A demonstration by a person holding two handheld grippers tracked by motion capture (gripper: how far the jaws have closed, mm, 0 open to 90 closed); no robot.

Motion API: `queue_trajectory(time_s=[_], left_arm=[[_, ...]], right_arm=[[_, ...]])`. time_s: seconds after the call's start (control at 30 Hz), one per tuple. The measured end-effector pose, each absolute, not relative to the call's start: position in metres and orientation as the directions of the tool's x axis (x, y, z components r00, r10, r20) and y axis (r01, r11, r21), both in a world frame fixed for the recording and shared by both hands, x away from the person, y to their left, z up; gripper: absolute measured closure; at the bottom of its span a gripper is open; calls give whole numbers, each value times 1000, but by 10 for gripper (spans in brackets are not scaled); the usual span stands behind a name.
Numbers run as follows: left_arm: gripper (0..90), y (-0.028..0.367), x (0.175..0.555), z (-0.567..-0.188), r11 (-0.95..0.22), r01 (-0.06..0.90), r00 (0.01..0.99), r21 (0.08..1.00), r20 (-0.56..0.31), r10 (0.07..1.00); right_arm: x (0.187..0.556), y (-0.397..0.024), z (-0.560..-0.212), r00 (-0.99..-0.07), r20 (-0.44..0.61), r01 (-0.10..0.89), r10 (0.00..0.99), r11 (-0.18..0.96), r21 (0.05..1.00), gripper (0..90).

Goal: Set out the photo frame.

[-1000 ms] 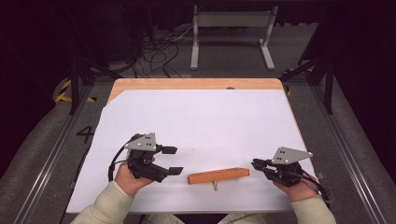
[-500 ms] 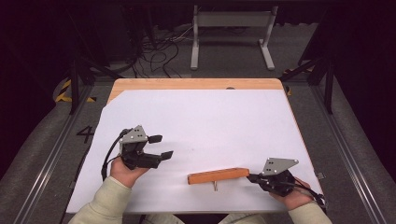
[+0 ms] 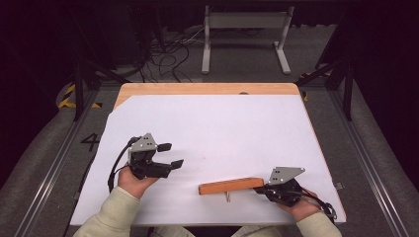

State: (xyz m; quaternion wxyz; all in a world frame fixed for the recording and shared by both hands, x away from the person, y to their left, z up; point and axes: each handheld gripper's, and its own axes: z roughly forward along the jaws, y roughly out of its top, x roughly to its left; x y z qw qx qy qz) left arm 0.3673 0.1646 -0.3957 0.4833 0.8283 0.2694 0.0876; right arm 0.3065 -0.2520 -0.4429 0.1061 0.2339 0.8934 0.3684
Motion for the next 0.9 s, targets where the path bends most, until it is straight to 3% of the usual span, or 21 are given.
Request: queue_trajectory(time_s=[0.9], left_arm=[[259,166,368,-406,-407,393,828,824,-125,547]], right_arm=[[354,-238,-439,-793,35,430,609,518,740,900]])
